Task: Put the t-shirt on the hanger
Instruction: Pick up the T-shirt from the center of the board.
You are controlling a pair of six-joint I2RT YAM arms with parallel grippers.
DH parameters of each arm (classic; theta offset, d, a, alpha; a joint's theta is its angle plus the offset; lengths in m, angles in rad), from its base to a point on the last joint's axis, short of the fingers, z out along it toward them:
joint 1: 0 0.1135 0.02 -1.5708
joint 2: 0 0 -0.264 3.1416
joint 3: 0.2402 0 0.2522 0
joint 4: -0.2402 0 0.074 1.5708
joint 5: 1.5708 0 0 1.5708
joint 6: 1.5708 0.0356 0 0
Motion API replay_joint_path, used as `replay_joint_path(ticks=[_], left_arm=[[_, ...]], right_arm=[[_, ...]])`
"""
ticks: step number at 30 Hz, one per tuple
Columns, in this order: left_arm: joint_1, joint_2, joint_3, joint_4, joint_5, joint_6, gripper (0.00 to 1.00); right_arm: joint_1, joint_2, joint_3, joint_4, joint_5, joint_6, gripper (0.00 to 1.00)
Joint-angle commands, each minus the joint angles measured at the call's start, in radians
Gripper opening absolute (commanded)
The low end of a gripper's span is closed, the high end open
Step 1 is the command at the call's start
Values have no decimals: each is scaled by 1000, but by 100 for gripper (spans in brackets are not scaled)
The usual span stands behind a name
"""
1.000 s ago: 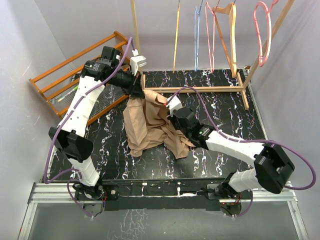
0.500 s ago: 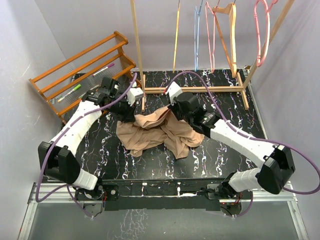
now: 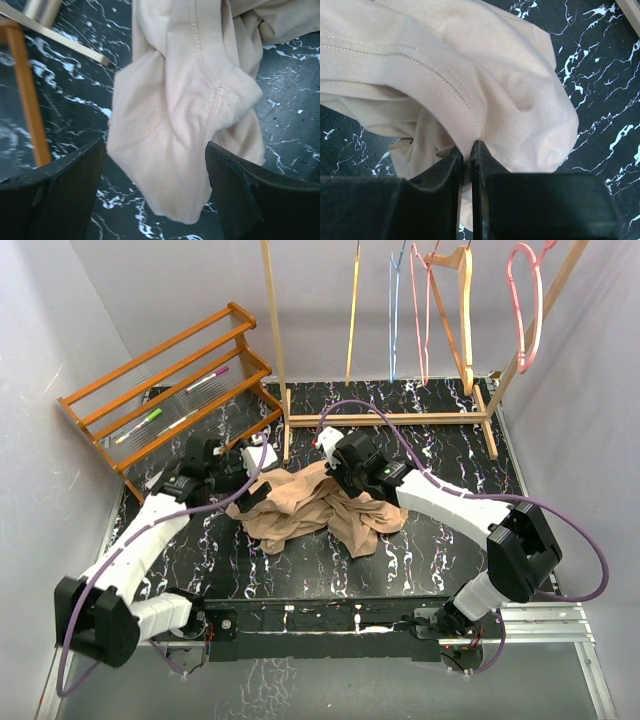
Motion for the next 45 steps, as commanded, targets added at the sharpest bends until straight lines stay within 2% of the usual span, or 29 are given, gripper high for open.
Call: replay_joint_path(ticks=[1,5,8,16,29,32,34,36,42,45], left_arm=[[-14,-170,-111,174,21,151,78],[-55,-295,-239,235,27,251,80],[-103,-322,-263,220,20,305,79],[-226,-308,-280,172,-66,382,77],[-236,-149,-236,145,-101,347,75],[-235,-141,-242,160,-108,350,67],[-236,-150,-251,181,-111,348,54],[-237,-157,-260,194,-115,351,45],[-236,-155,-291,202,-128,356,28],[-237,-154,-297,211,-137,352,15]], right_arm=[[-19,5,61,24,-38,-3,8],[-27,17,64,28,-48,-1,8],[-32,25,65,33,-54,3,8],[-37,30,74,39,-66,9,8],[-45,8,66,35,-72,10,8],[-45,2,64,35,-69,12,8],[-46,0,63,35,-71,13,8],[-49,0,61,35,-72,14,8],[-50,-14,64,37,-81,21,8],[-52,-30,66,31,-79,21,8]])
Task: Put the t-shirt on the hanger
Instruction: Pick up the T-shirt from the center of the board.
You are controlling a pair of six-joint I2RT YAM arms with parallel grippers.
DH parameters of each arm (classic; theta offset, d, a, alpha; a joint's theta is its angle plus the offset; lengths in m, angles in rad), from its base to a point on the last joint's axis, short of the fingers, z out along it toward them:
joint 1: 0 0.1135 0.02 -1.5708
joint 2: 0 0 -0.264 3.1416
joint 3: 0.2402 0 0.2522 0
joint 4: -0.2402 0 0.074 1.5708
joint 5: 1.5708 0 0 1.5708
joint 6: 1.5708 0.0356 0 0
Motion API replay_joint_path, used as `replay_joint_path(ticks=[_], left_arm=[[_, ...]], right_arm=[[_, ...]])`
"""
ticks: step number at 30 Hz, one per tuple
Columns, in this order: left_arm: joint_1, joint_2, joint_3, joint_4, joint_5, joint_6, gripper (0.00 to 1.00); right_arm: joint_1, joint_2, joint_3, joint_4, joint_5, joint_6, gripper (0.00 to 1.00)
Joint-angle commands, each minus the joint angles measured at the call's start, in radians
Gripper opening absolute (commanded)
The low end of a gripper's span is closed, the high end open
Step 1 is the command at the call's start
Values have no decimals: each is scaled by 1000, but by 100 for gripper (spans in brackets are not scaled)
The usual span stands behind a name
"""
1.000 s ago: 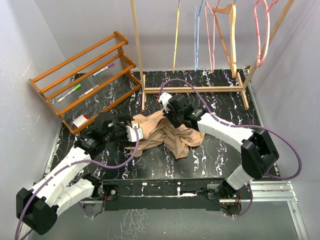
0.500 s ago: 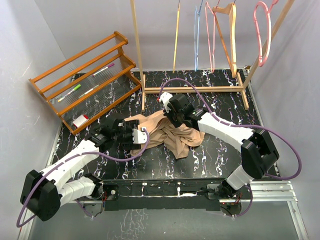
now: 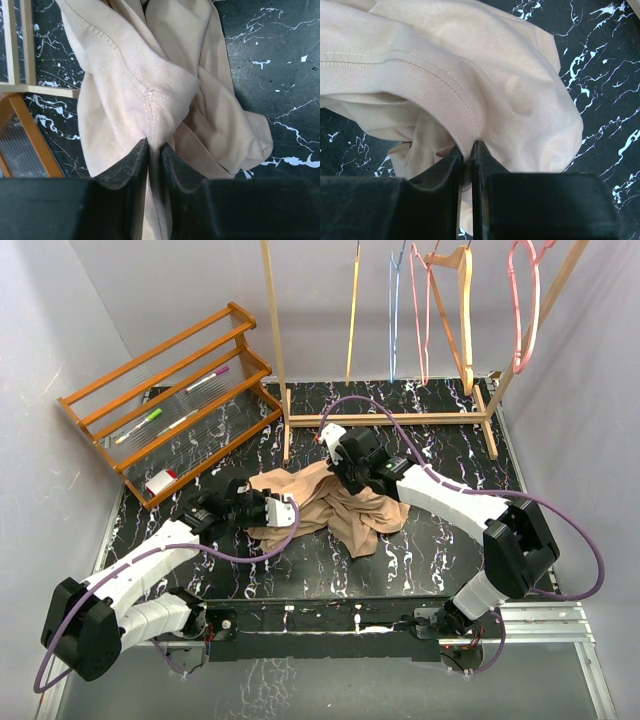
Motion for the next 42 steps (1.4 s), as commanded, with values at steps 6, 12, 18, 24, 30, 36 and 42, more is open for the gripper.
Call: replay_joint_path(ticks=[6,12,18,24,30,36,42], left_arm=[[-2,-7,12,19,-30,-13,13],[-3,-50,-56,32,-15,41,64],[-14,-73,-99,71,-30,60,69],[-44,-54,-139,168,-68,55,61],[-58,-5,-137,234,-95,14,29],[-58,2,-20,185,-112,-118,4],[-58,22,217,-1,-105,-288,0]], right_arm=[[-22,-89,45,15,3,8,8],[-27,-99,33,12,-1,10,8],[-28,-104,25,14,-6,17,8],[-28,-98,35,14,-7,20,8],[-28,-110,28,14,2,21,8],[-32,-120,16,11,4,19,8],[-36,-112,9,13,-11,17,8]])
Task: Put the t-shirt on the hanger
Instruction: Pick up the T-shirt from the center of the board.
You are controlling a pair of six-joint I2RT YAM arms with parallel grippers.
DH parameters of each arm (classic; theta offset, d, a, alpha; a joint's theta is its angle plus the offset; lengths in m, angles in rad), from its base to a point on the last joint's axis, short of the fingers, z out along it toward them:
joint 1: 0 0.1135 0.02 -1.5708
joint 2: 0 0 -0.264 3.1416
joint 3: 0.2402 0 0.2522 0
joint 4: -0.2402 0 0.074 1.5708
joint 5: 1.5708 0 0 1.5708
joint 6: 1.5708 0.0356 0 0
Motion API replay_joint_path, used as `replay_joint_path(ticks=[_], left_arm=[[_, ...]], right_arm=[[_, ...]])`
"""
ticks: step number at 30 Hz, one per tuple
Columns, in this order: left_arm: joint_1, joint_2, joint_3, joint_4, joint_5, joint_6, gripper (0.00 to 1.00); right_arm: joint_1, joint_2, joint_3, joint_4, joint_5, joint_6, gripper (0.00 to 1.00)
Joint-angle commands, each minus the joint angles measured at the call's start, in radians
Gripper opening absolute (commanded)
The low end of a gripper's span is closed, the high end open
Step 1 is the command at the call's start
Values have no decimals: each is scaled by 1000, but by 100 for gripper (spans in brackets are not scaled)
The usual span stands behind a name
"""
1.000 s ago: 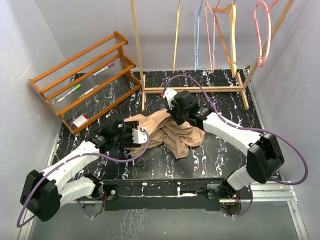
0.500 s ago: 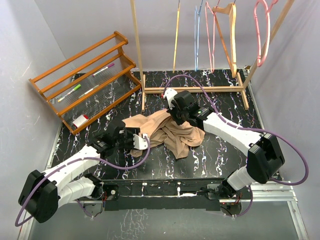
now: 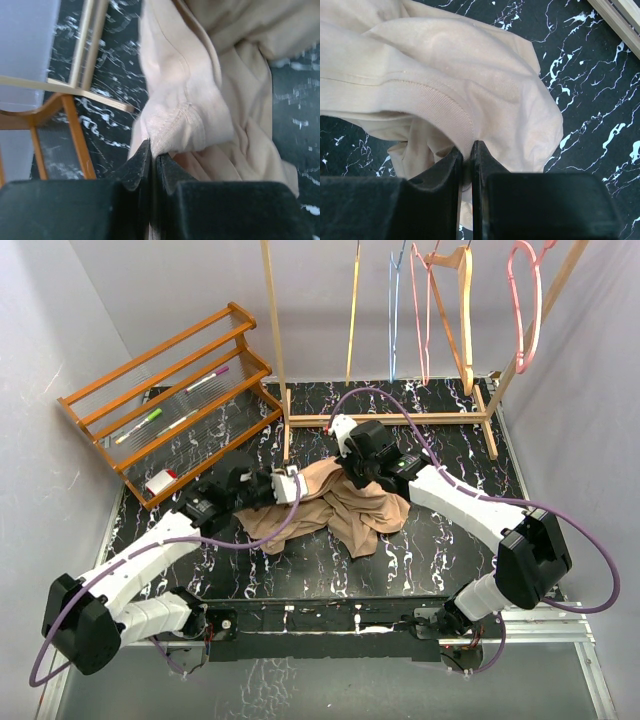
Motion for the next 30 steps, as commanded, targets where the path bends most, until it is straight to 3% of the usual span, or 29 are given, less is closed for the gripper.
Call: replay_joint_path(ticks=[1,8,22,30], left_arm=[[-5,-2,181,-131,21,-154,0],[-5,25,329,-303,66,-227,0],[133,72,610,-542,91,-129,0],[159,220,846,-718,143,-137,0]], right_arm=[[-5,-32,10,22,-6,1,8],[-8,-37,18,21,-14,2,8],[-6,-155,166,-133,36,-4,8],[-7,-184,143,-204,79,8,8]])
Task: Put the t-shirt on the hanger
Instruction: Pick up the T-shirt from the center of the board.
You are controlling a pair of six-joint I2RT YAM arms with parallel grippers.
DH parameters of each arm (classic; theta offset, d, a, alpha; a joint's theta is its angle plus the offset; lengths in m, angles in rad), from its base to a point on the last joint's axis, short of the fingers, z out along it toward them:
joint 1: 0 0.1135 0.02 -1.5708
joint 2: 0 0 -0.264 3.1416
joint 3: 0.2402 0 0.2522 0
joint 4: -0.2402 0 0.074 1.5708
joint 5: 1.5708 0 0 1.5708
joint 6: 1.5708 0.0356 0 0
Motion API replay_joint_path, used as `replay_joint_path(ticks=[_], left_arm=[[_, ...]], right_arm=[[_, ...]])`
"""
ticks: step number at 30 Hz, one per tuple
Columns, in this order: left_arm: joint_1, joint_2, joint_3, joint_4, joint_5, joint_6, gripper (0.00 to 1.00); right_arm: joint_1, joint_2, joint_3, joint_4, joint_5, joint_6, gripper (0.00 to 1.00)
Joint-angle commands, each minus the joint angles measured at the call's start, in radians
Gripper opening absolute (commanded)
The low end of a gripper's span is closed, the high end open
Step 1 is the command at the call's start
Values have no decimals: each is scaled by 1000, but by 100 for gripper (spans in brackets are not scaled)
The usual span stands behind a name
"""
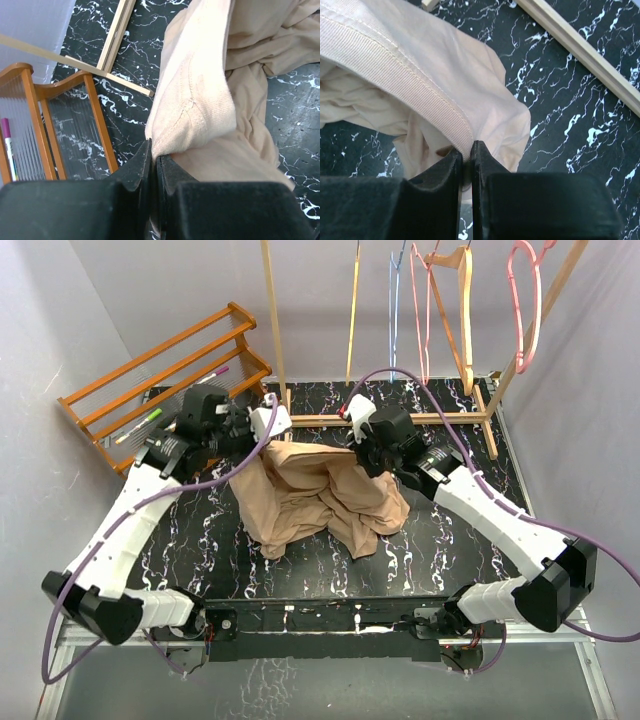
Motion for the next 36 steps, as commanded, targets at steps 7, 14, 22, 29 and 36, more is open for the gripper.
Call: replay_joint_path(ticks=[7,14,22,29,36], left_arm=[[8,359,670,-384,116,-54,0],[8,460,876,-372,77,-96,0],[10,385,694,-283,26,-80,0],[17,316,551,-223,-8,-48,0],[18,349,571,-240,37,-83,0]], right_arm=[[-6,-102,80,-86,89,4,8],[-7,-166,203,-86,166,-7,8],[-6,-177,290,-172,380,-41,8],[-18,-185,248,-304,513,66,8],[-18,-179,206,-286,203,147,51]])
